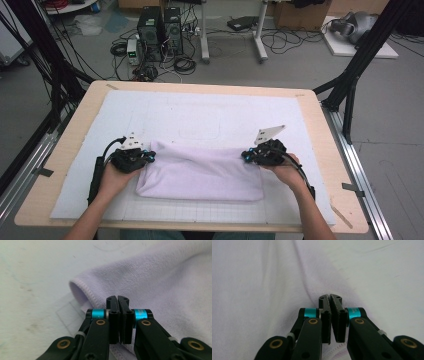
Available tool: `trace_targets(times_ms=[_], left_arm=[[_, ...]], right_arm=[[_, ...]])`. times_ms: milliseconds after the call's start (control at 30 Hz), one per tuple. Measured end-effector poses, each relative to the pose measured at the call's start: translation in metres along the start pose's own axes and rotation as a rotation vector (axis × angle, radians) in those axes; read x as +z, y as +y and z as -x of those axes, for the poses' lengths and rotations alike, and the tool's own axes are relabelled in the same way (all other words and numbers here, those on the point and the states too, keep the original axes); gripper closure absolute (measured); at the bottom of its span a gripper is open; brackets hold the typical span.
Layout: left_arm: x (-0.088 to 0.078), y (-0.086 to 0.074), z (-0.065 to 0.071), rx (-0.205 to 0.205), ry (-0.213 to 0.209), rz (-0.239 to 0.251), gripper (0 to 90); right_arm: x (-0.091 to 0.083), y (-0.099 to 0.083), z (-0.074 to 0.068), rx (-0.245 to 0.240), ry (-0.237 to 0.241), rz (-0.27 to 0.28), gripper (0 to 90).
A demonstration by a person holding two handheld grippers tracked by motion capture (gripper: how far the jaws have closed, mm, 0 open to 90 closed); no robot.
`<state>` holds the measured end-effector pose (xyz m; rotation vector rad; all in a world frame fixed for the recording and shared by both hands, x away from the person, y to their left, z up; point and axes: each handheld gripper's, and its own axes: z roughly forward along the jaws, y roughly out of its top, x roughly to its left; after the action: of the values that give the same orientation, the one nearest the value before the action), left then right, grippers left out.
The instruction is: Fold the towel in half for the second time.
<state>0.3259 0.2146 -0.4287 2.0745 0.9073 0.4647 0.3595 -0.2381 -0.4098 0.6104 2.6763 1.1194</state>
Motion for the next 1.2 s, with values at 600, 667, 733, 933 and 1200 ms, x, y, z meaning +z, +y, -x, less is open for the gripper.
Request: trace_targets(times_ms=[600, 667, 733, 933, 1200], left_arm=[[0.036, 0.021, -0.022, -0.054, 0.080, -0.082, 75.8], [0.039, 0.019, -0.026, -0.074, 0.091, -0.083, 85.6], [0.037, 0.020, -0.031, -0.103, 0.150, -0.049, 85.4], [0.021, 0.022, -0.038, -0.165, 0.152, -0.022, 66.3], [-0.016, 0.017, 0.004, 0.004, 0.012, 0.032, 63.8]], right_arm=[[0.012, -0.018, 0.030, 0.182, -0.058, -0.048, 72.3], [0.013, -0.017, 0.027, 0.170, -0.061, -0.042, 79.7], [0.009, -0.013, 0.025, 0.145, -0.106, -0.034, 81.1], [-0.009, -0.015, 0.025, 0.186, -0.156, 0.026, 74.1], [-0.027, -0.011, -0.029, 0.069, -0.047, 0.107, 66.3]])
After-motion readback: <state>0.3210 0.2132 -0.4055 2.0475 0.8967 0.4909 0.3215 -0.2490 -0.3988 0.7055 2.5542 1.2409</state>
